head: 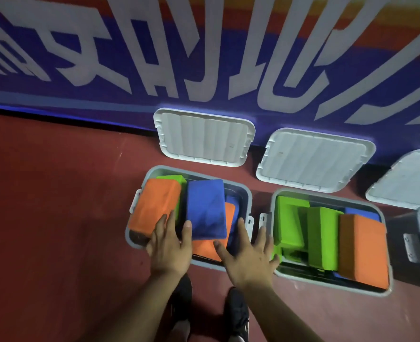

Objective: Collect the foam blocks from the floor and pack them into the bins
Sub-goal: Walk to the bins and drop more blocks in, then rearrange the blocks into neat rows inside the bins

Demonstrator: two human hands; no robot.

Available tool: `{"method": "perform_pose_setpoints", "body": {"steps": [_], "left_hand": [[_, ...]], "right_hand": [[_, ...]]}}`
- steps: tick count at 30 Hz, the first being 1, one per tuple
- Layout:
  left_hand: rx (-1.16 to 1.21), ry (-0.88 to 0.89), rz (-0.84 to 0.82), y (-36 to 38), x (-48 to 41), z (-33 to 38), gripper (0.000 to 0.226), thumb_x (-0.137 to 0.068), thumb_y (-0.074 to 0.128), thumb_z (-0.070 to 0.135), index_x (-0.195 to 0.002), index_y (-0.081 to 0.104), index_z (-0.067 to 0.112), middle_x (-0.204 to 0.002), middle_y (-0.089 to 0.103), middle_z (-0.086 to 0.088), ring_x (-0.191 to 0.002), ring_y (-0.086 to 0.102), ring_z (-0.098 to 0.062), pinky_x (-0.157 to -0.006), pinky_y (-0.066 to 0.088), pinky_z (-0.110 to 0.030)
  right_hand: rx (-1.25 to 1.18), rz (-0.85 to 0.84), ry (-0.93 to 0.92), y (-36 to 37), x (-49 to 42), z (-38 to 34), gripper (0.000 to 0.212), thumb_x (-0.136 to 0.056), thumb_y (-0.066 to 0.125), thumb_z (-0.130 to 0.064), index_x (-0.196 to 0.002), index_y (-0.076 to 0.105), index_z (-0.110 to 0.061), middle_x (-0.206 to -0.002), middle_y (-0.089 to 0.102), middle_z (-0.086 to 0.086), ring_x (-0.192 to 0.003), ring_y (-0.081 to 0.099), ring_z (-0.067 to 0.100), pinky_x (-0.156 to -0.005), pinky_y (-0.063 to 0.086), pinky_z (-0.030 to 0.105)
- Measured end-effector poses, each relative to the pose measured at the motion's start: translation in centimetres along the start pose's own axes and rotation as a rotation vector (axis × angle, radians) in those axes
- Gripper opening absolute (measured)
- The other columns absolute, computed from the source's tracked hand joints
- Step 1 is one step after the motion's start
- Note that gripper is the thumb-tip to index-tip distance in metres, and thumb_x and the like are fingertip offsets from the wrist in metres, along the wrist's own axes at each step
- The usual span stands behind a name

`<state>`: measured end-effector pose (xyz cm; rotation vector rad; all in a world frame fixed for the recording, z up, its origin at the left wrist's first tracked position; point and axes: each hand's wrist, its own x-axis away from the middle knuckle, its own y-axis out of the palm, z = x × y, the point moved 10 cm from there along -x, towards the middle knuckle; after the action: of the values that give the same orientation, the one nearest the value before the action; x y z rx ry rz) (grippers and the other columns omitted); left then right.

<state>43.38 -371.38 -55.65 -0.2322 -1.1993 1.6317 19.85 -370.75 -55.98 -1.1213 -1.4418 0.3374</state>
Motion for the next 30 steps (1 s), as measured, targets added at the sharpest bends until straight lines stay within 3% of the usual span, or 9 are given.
{"method": "perform_pose_setpoints", "body": {"steps": [4,9,15,21,23,30], "left_hand": [[-0.022,0.055,-0.012,-2.9,-0.1,0.1,0.069,-0.096,0.029,0.066,-0.155,0.036,0.030,-0.161,0.031,0.004,-0.149,0.027,-0.021,-0.119,0.009,-0.041],[-0.021,0.116,-0.016,-5.4,0.3,-0.8,0.088,-0.082,0.012,0.076,-0.152,0.041,0.032,-0.157,0.038,0.006,-0.144,0.035,-0.020,-0.116,0.021,-0.046],[0.009,0.144,-0.042,-7.2,2.9,-3.6,0.061,-0.100,0.033,0.062,-0.154,0.037,0.033,-0.158,0.034,0.007,-0.146,0.031,-0.022,-0.116,0.021,-0.048],[0.022,0.195,-0.037,-9.5,6.1,-6.5,0.072,-0.092,0.025,0.072,-0.151,0.042,0.035,-0.155,0.037,0.011,-0.146,0.033,-0.016,-0.115,0.022,-0.044],[0.020,0.213,-0.036,-10.2,6.8,-7.6,0.082,-0.083,0.015,0.075,-0.150,0.042,0.037,-0.154,0.037,0.013,-0.145,0.033,-0.013,-0.114,0.023,-0.042],[-0.048,0.260,-0.103,-10.0,4.5,-15.6,0.087,-0.080,0.008,0.077,-0.152,0.040,0.038,-0.157,0.032,0.017,-0.144,0.034,-0.011,-0.114,0.021,-0.038]], "right_hand": [[-0.008,0.027,0.013,-0.3,2.0,-2.0,0.082,-0.089,0.033,-0.081,-0.157,-0.003,-0.052,-0.169,-0.007,0.011,-0.155,-0.008,0.035,-0.119,0.009,0.061],[-0.041,0.043,0.001,0.2,5.0,-4.7,0.073,-0.096,0.030,-0.072,-0.158,-0.002,-0.051,-0.169,-0.005,0.011,-0.155,-0.007,0.034,-0.119,0.010,0.060],[-0.026,0.050,-0.052,1.2,8.6,-6.8,0.067,-0.100,0.030,-0.064,-0.158,0.000,-0.049,-0.170,-0.001,0.011,-0.155,-0.006,0.035,-0.119,0.011,0.059],[-0.044,0.070,-0.043,3.1,12.3,-7.3,0.068,-0.100,0.031,-0.064,-0.158,-0.001,-0.049,-0.169,0.001,0.009,-0.155,-0.002,0.034,-0.119,0.014,0.058],[-0.064,0.072,-0.030,4.3,13.4,-7.7,0.068,-0.100,0.031,-0.064,-0.158,-0.002,-0.050,-0.169,0.002,0.008,-0.155,-0.001,0.034,-0.119,0.014,0.057],[-0.079,0.046,0.030,14.1,15.3,-11.2,0.070,-0.101,0.034,-0.055,-0.158,-0.007,-0.049,-0.169,0.003,0.010,-0.154,0.004,0.035,-0.119,0.016,0.057]]}}
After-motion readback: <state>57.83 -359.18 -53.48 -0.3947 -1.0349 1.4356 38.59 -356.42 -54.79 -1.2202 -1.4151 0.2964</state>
